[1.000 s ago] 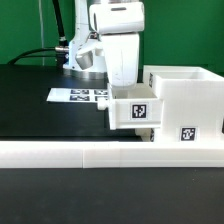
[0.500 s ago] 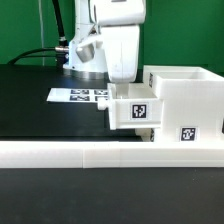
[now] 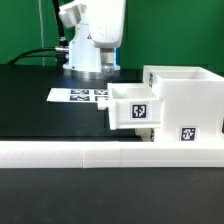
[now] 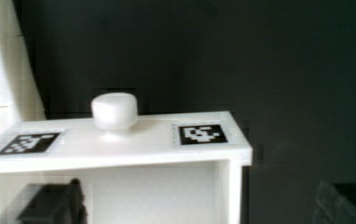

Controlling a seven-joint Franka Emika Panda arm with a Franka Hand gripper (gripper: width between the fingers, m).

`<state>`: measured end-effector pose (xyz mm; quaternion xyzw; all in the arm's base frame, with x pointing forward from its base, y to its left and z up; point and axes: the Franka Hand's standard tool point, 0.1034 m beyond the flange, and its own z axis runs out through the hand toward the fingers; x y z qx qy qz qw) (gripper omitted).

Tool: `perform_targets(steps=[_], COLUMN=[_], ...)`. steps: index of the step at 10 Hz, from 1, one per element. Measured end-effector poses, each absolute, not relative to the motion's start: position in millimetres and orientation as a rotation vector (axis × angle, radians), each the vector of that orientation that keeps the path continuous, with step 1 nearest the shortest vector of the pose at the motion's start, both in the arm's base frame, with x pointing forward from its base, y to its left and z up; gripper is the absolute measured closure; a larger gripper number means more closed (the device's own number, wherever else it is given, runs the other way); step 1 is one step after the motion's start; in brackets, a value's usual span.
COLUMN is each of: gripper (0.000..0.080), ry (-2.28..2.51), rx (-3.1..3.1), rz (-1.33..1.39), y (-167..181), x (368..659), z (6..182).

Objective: Assemble drawer

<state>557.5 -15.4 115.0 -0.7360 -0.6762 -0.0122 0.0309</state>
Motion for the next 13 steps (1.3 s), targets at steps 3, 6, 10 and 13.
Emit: perform_targets(steps=[3,6,10,13], gripper=[0.0150,0.0150,0.0150,0.0150], ry=[-2.139,-2.043,-2.023,-2.064], rx=[-2.176,-2.123,-2.115,-2.112], rz=[-0.115,-0.261,-0.305,-0.338], y=[-33,-63,-53,-40], x=[552,576,586,590], z=[95.1,84.2,70.7,64.6])
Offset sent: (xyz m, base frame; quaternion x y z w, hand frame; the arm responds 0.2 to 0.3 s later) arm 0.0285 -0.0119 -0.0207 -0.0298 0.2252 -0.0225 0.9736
